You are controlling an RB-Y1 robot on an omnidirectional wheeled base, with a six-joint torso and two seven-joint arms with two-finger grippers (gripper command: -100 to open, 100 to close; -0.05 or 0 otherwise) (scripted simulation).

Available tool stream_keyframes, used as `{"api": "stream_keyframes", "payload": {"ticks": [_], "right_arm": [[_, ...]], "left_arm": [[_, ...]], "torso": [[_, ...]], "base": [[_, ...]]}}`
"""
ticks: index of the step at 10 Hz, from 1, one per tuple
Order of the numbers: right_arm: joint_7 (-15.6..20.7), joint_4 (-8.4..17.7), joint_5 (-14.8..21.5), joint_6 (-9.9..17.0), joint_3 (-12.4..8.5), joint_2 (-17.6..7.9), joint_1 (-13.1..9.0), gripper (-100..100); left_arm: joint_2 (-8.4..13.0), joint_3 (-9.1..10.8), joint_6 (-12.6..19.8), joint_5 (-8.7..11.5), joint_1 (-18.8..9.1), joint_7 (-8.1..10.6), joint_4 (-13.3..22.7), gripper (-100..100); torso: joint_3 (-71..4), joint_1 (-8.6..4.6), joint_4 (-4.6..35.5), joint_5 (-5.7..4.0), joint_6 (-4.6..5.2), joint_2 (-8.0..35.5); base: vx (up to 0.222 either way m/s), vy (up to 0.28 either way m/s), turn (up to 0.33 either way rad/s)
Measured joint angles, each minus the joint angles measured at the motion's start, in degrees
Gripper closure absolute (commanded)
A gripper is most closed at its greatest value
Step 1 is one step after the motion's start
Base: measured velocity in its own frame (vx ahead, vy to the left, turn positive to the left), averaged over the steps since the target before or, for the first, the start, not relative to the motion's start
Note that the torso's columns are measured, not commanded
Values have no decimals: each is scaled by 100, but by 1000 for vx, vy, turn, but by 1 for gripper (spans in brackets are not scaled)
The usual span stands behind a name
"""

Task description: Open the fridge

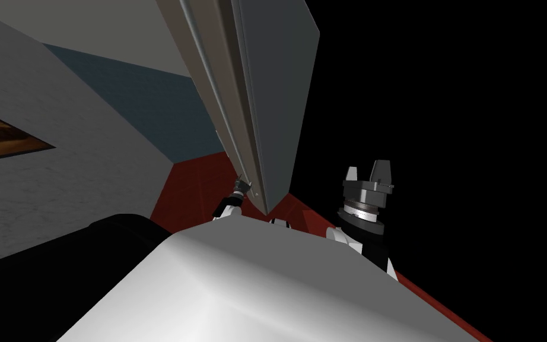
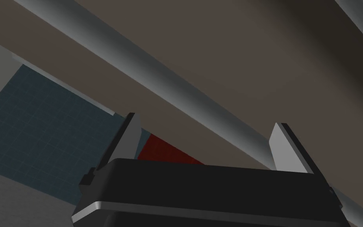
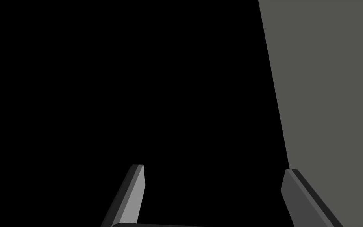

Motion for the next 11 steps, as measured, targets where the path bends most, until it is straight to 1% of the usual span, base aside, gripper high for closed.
{"api": "stream_keyframes", "payload": {"ticks": [1,2,3,4,5,6,8,9,10,11], "right_arm": [[0,0,0,0,0,0,0,0],[0,0,0,0,0,0,0,0],[0,0,0,0,-1,-1,-1,0],[0,1,0,1,-2,-3,-2,0],[0,1,0,1,-3,-3,-1,0],[0,1,0,1,-3,-3,-2,0],[0,1,0,1,-2,-2,-1,0],[0,1,0,1,-2,-3,-1,0],[0,1,0,1,-3,-3,-1,0],[0,1,0,1,-2,-2,-1,0]], "left_arm": [[1,0,-1,0,0,0,0,100],[1,0,-1,0,0,0,0,100],[63,-48,-10,27,-3,5,5,100],[177,-106,-11,81,-8,22,-3,100],[203,-150,-7,91,-1,24,-21,100],[272,-208,-1,120,16,27,-51,100],[425,-316,4,190,33,46,-84,100],[486,-383,-7,214,46,47,-97,100],[592,-476,-35,260,69,53,-104,100],[638,-503,-36,281,53,60,-103,100]], "torso": [[-1,-1,0,0,0,-2],[-4,-4,-2,-1,0,-6],[5,37,2,9,2,10],[14,64,7,19,0,23],[6,33,3,12,-2,6],[2,7,1,2,1,3],[-13,-30,-6,-8,-2,-23],[-20,-11,-9,-4,1,-32],[-13,2,-6,1,1,-20],[-9,-26,-4,-5,-1,-16]], "base": [[0,0,0],[-70,141,-126],[-142,285,-180],[-132,290,-63],[-172,304,-108],[-200,311,-199],[-137,267,-61],[-145,313,-168],[-139,222,-87],[-171,249,-117]]}}
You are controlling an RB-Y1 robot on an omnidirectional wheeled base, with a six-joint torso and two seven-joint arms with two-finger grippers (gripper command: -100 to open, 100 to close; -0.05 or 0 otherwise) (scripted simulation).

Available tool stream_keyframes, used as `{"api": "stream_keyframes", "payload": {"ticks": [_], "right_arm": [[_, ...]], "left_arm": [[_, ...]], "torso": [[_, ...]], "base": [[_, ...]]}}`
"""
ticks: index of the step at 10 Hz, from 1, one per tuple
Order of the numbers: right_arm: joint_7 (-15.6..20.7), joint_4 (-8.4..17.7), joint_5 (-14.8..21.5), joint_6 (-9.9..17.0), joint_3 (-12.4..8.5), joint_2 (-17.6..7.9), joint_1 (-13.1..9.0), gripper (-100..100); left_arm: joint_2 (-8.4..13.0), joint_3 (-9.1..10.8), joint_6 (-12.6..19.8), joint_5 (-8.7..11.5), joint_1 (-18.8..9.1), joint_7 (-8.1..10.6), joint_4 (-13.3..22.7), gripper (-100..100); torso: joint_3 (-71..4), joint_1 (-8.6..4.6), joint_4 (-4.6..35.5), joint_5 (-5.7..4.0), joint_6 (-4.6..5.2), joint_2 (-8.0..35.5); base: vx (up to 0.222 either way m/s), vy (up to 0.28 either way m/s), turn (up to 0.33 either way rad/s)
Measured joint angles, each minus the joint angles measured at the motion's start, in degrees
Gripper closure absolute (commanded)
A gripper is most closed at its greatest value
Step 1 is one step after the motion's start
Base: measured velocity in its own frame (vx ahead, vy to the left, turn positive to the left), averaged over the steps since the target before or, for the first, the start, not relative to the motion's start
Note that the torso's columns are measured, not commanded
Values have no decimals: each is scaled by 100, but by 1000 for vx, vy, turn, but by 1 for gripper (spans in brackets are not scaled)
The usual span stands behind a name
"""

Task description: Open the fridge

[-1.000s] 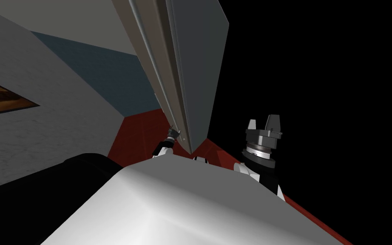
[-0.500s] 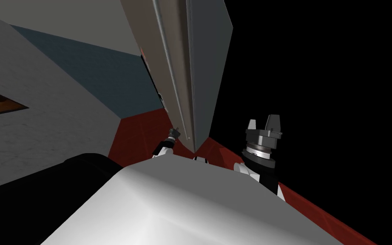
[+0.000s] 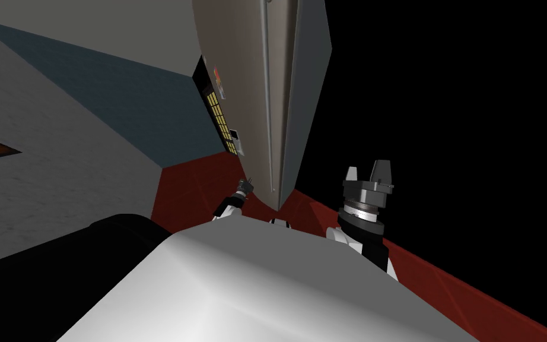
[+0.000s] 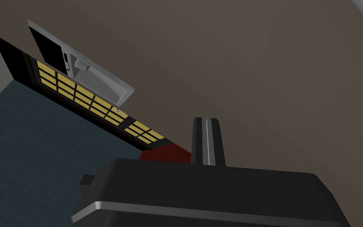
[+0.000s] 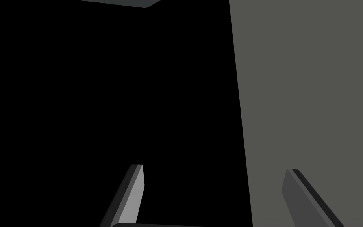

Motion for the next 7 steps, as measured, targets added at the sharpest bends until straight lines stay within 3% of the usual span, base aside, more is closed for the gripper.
{"api": "stream_keyframes", "payload": {"ticks": [5,6,7], "right_arm": [[0,0,0,0,-1,-1,-1,0],[0,0,0,0,0,0,1,0],[0,-1,0,0,2,2,2,0]], "left_arm": [[370,-297,24,163,31,36,-91,100],[381,-307,21,167,37,36,-97,-100],[336,-309,-12,140,-9,33,-9,-100]], "torso": [[4,55,2,13,1,6],[-15,-5,-7,1,0,-28],[-28,-47,-13,-15,2,-45]], "base": [[-174,233,-102],[-7,17,-25],[26,-23,-32]]}}
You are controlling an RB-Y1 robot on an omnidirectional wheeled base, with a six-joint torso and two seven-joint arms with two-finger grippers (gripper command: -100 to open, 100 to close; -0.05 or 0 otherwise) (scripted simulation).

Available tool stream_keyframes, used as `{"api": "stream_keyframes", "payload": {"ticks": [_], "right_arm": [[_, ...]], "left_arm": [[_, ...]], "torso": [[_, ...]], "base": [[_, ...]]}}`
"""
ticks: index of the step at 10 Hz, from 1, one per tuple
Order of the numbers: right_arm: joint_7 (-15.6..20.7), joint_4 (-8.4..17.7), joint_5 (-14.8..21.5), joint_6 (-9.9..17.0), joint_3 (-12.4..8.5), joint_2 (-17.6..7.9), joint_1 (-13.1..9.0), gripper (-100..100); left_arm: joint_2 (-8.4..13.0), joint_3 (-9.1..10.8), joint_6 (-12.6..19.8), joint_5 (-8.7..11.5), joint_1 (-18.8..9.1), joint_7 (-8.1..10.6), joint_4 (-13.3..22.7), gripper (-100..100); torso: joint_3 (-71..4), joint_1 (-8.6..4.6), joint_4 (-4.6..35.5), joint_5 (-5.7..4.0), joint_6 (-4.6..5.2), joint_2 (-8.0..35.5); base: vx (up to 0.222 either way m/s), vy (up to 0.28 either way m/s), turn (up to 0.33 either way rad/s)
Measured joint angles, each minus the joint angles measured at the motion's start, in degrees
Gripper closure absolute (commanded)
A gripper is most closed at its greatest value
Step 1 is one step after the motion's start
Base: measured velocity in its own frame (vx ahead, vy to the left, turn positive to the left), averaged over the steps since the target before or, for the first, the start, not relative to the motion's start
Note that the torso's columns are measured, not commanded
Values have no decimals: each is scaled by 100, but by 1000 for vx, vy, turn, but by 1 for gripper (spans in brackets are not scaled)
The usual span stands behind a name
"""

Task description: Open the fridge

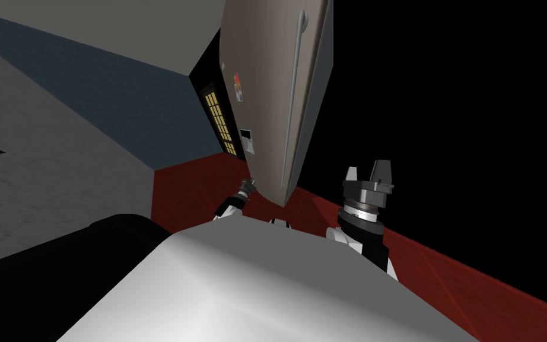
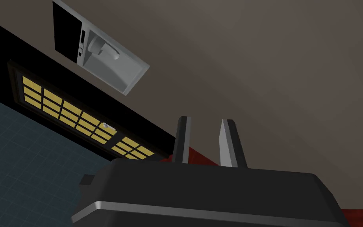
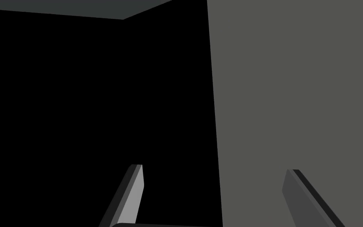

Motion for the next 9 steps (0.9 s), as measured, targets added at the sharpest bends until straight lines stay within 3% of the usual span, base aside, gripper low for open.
{"api": "stream_keyframes", "payload": {"ticks": [4,9], "right_arm": [[0,0,0,0,0,0,0,0],[0,0,0,0,0,0,0,0]], "left_arm": [[-59,-48,-273,-76,-191,-4,443,-100],[-172,-91,-605,-199,-471,-12,1040,-100]], "torso": [[35,76,17,22,-1,57],[29,64,14,18,-1,48]], "base": [[39,-43,-23],[29,-31,-26]]}}
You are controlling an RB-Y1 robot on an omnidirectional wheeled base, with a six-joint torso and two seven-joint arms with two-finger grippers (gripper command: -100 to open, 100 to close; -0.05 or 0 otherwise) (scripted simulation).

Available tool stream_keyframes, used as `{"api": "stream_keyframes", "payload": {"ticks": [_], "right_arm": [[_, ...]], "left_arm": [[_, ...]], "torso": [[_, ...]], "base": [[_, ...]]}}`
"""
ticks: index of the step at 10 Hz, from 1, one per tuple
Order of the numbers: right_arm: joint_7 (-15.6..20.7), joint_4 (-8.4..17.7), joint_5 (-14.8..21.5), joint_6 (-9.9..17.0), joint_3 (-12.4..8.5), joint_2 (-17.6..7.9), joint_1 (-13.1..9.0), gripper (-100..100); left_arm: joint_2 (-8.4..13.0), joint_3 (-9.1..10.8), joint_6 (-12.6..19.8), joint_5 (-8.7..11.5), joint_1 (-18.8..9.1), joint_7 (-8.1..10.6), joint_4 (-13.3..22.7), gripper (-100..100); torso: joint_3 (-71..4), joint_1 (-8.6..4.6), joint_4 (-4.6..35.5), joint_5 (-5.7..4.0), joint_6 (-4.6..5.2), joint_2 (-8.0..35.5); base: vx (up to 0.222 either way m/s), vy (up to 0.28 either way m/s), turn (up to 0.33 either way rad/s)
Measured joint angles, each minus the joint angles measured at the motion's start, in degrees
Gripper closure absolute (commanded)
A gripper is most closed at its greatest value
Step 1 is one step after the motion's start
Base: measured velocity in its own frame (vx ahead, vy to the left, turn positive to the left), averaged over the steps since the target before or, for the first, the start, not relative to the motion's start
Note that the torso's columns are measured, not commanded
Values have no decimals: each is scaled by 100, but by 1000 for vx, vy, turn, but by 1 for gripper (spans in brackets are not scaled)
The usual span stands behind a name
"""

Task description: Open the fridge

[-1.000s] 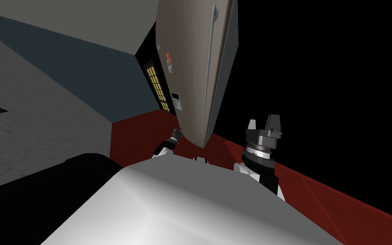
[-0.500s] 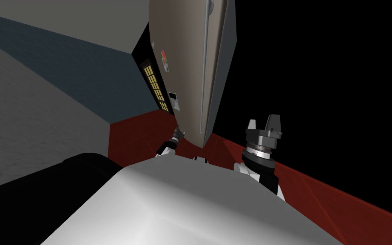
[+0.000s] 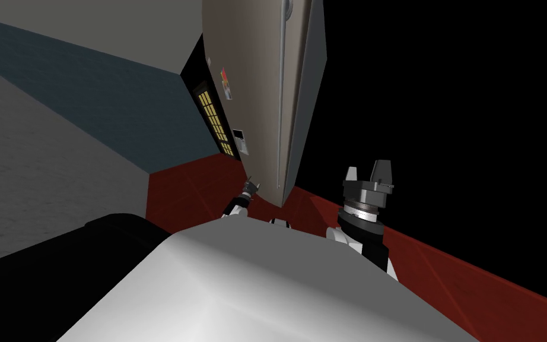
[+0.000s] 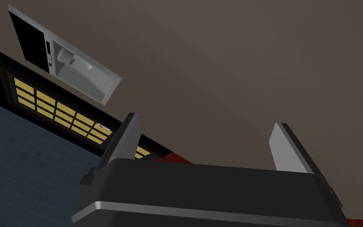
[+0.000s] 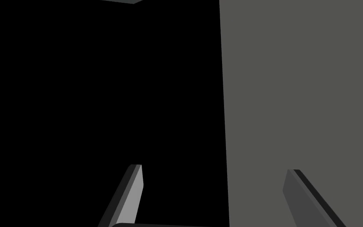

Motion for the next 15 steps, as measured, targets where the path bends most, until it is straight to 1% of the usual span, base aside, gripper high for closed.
{"api": "stream_keyframes", "payload": {"ticks": [2,6,8,10,11,15], "right_arm": [[0,0,0,0,0,0,0,0],[0,0,0,0,0,0,0,0],[0,0,0,0,0,0,0,0],[0,0,0,0,0,0,0,0],[0,0,0,0,0,0,0,0],[0,0,0,0,0,0,0,0]], "left_arm": [[-57,-11,-112,-53,-110,-6,220,-100],[-85,-67,-388,-150,-296,-18,664,-100],[-21,-85,-539,-191,-425,-10,943,-100],[-6,-90,-655,-268,-579,-38,1204,-100],[51,-107,-746,-287,-644,-32,1362,-100],[120,-151,-1020,-385,-852,-40,1827,-100]], "torso": [[0,1,0,0,0,1],[3,3,1,1,0,4],[1,1,0,0,0,1],[-2,-5,-1,-1,0,-4],[0,-1,0,-1,0,0],[2,2,1,1,0,3]], "base": [[34,-29,-24],[27,-26,-22],[31,-29,-33],[45,-47,-30],[35,-38,-25],[29,-28,-25]]}}
